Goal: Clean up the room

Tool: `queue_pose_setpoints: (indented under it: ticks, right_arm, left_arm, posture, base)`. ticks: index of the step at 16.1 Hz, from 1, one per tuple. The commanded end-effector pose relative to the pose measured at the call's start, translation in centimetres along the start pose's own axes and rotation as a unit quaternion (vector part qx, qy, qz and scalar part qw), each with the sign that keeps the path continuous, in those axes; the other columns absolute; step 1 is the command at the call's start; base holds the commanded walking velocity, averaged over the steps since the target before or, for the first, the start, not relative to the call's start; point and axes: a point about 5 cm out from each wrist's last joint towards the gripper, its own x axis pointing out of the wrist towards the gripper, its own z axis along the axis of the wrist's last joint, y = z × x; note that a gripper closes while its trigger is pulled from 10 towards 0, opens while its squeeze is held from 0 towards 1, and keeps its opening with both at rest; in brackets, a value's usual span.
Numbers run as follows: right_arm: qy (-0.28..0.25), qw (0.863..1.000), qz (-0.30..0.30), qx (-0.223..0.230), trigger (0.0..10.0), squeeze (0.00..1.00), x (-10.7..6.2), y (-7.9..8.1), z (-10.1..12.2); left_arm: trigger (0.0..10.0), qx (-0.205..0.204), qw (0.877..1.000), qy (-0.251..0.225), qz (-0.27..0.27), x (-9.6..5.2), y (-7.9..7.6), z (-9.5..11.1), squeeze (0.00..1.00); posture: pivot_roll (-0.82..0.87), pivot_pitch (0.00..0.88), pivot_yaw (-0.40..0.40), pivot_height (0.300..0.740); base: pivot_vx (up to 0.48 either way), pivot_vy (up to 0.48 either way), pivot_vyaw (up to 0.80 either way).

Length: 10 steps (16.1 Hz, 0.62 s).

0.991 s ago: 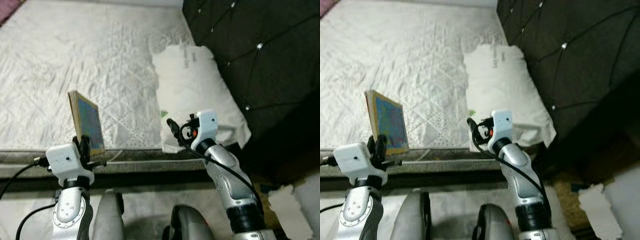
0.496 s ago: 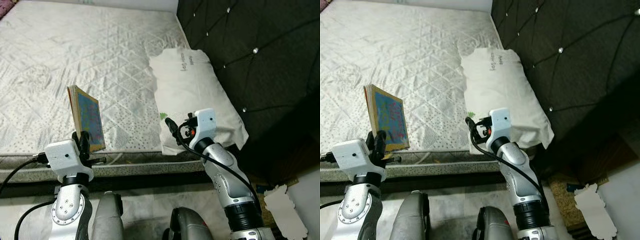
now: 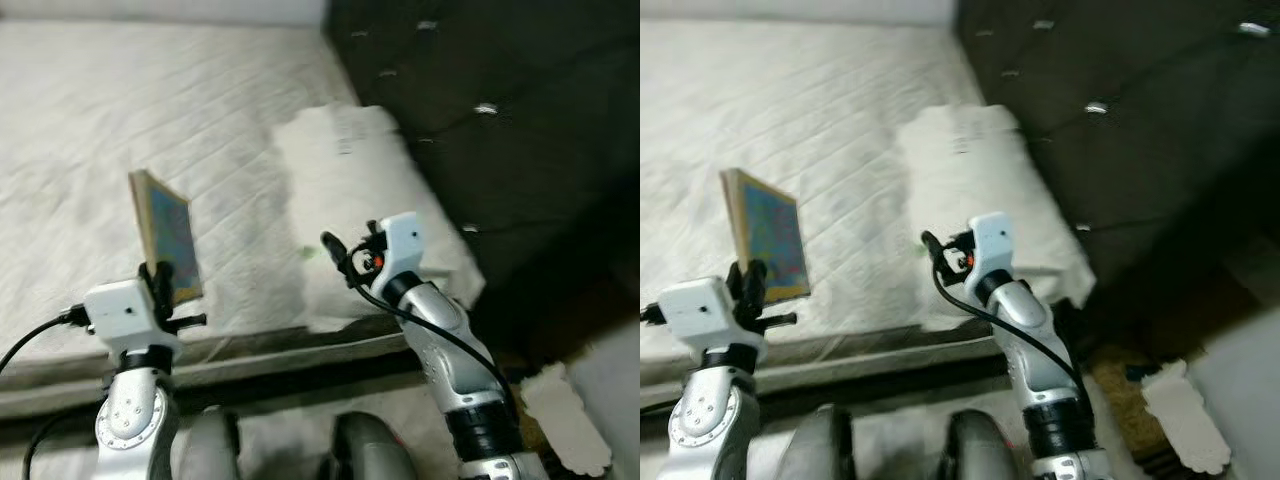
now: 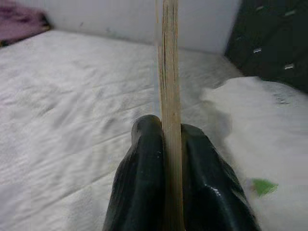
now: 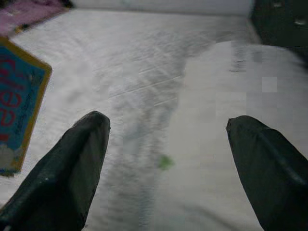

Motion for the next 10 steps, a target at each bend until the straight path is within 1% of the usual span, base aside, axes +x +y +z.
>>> queue_pose_setpoints:
  ticks: [1,4,8,10]
  right_arm:
    - [-0.005,1.000,-0.004,0.000,10.0,0.00,0.00,-0.07,0.25]
    - [-0.006,1.000,-0.004,0.000,10.0,0.00,0.07,-0.11,0.24]
    - [-0.005,1.000,-0.002,-0.001,10.0,0.00,0.06,-0.13,0.17]
    - [-0.007,1.000,0.000,-0.002,10.0,0.00,0.00,-0.12,0.17]
  left_arm:
    - [10.0,0.000,1.000,-0.008,-0.010,-0.09,-0.17,0.20,0.00]
    - [10.0,0.003,1.000,-0.002,-0.005,0.04,-0.17,0.08,0.00]
    - [10.0,0.004,1.000,0.001,0.002,0.26,-0.13,-0.17,0.00]
    - [10.0,0.002,1.000,0.011,0.010,0.49,-0.07,-0.61,0.00]
  posture:
    - [-0.03,0.115,-0.088,0.665]
    - [-0.03,0.111,-0.087,0.665]
    - [-0.03,0.103,-0.087,0.665]
    - [-0.03,0.103,-0.088,0.665]
  base:
    - [0.480,0.000,0.00]
    - [0.387,0.000,0.00]
    - [0.000,0.000,0.00]
    - [0.000,0.000,0.00]
